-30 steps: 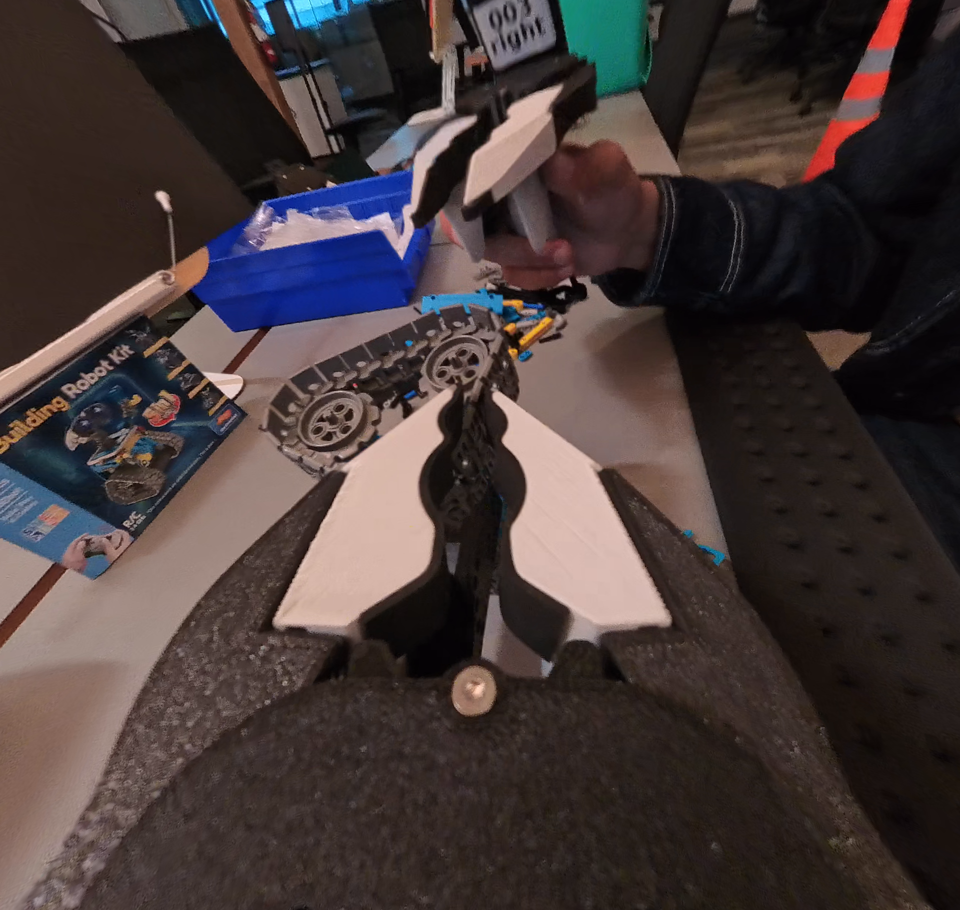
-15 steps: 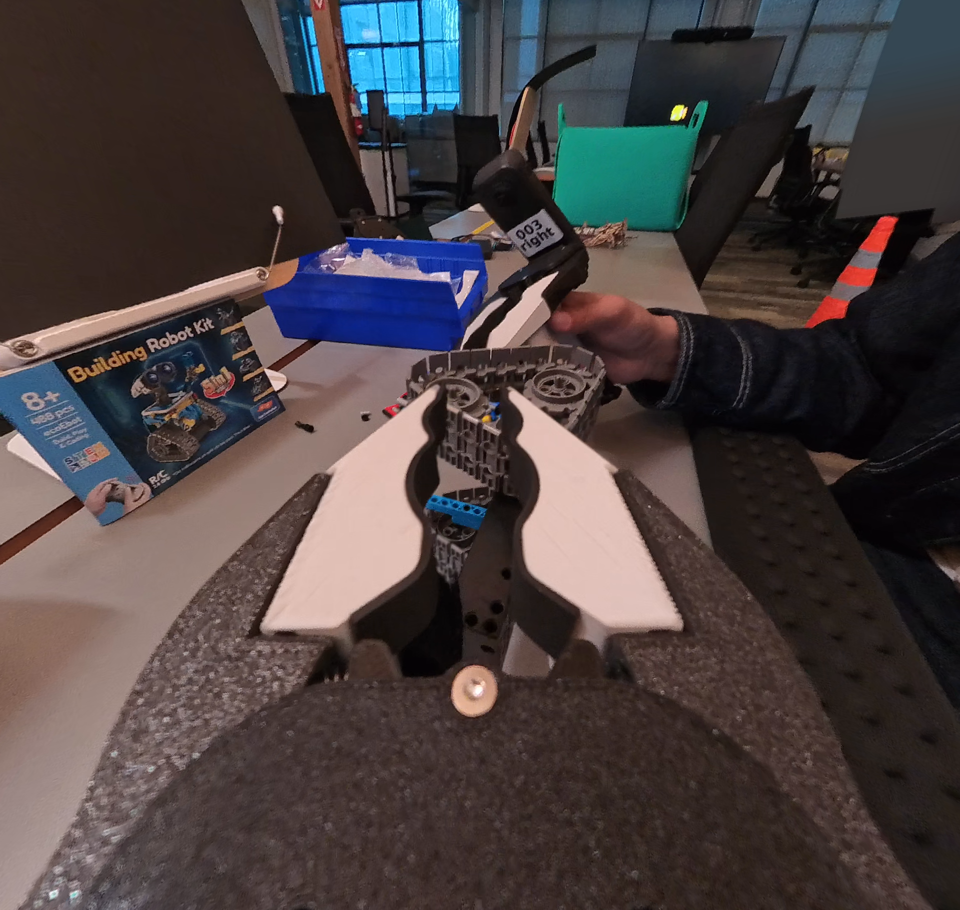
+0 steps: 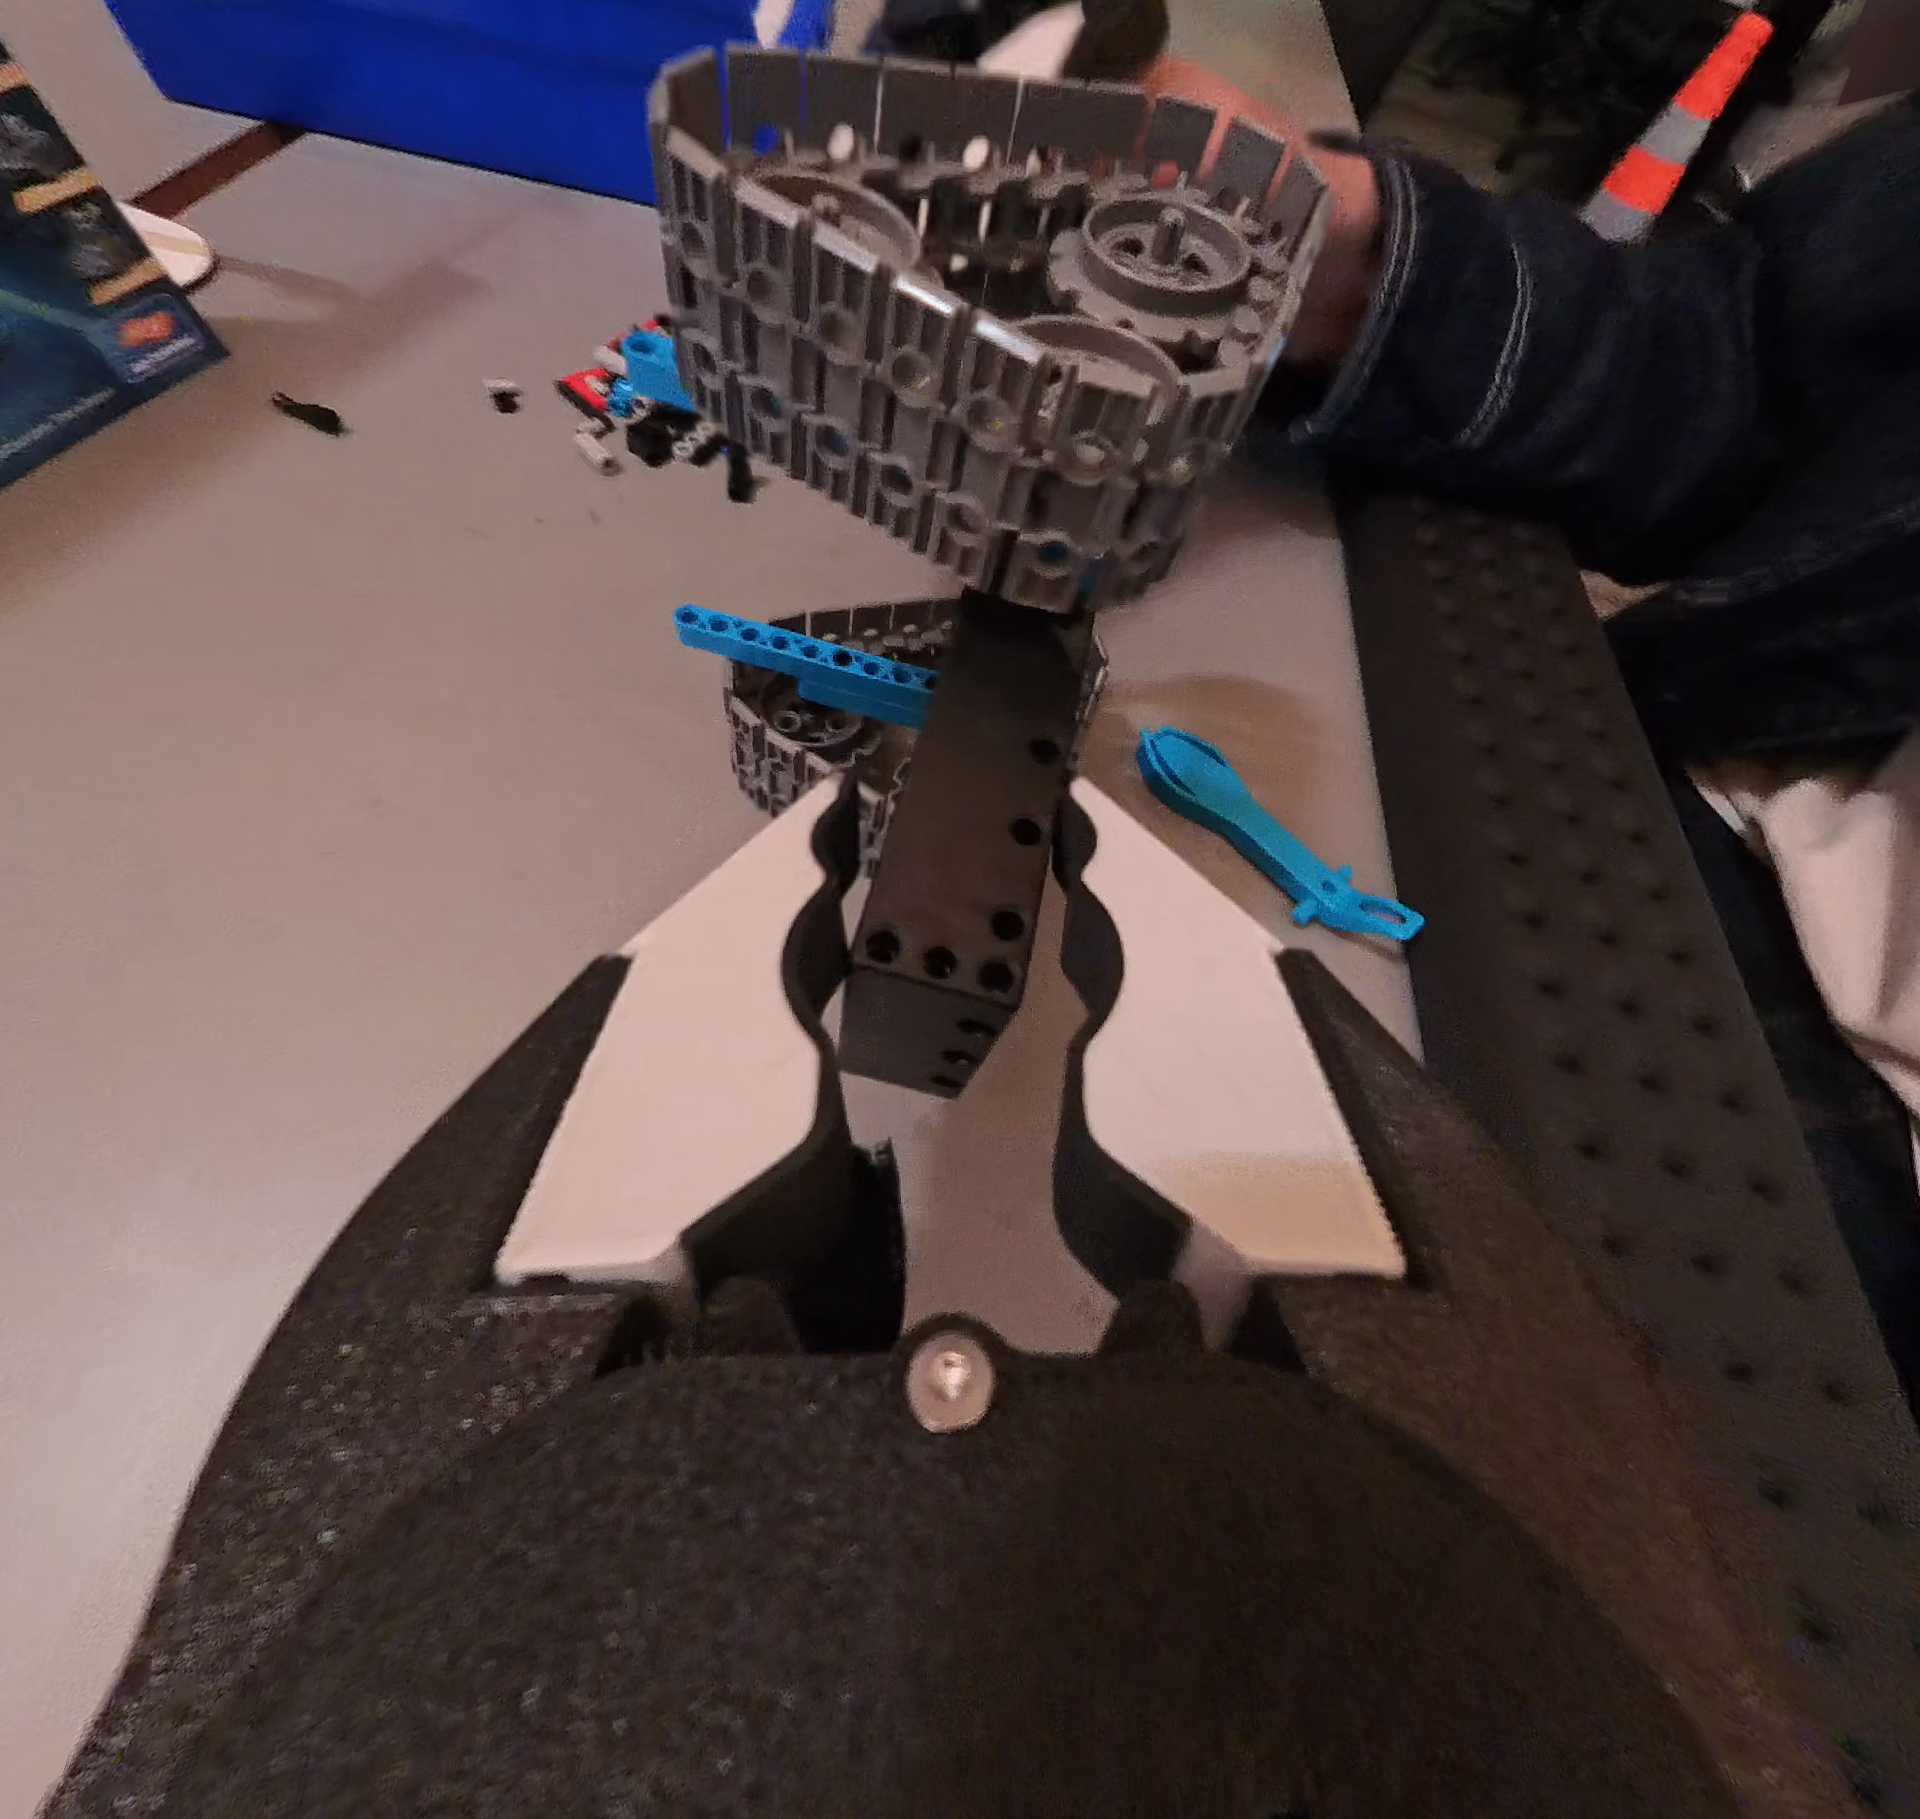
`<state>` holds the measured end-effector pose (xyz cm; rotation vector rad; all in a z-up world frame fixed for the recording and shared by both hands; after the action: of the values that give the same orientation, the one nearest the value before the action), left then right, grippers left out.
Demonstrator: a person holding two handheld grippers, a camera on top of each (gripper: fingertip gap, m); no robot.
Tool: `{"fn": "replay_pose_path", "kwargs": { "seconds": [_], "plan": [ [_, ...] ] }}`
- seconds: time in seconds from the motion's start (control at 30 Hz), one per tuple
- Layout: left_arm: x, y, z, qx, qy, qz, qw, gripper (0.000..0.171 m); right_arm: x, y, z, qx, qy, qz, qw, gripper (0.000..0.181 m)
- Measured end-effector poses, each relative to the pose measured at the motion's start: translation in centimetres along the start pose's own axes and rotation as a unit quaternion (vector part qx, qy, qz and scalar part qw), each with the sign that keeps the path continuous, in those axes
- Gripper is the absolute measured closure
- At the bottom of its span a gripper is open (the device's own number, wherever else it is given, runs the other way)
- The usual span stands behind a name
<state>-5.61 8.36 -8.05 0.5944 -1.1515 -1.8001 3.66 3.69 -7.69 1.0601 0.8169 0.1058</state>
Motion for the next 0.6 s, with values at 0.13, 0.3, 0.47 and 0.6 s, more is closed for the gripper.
{"fn": "replay_pose_path", "kwargs": {
  "seconds": [0.13, 0.3, 0.47, 0.6],
  "plan": [
    [-1.5, 1.9, 0.1, 0.023, 0.006, 0.129, 0.991, 0.146, -1.0, 0.4, -1.2, 0.005, 0.01, 0.07, 0.998, 0.157],
    [-2.9, 2.7, -0.4, 0.045, -0.026, 0.285, 0.957, 0.145, -2.0, 3.7, -1.0, 0.101, -0.006, 0.106, 0.989, 0.143],
    [-2.9, 2.7, -0.8, 0.05, -0.068, 0.345, 0.935, 0.145, -1.0, 4.3, -1.3, 0.075, -0.113, 0.143, 0.98, 0.152],
    [-3.1, 2.4, -0.8, 0.048, -0.078, 0.357, 0.93, 0.145, 0.2, 2.9, -1.0, 0.023, -0.14, 0.155, 0.978, 0.148]
  ]
}}
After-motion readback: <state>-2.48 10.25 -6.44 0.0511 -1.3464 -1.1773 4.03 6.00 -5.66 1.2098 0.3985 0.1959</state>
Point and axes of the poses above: each gripper's, where its closed fingertips meet, z back along the fingers, y out of its top, x = y × z across the jaws, the point moved 1 cm from there along z, back along the fingers, and after that the axes turned 15 degrees about y, right-handed, at the moved point
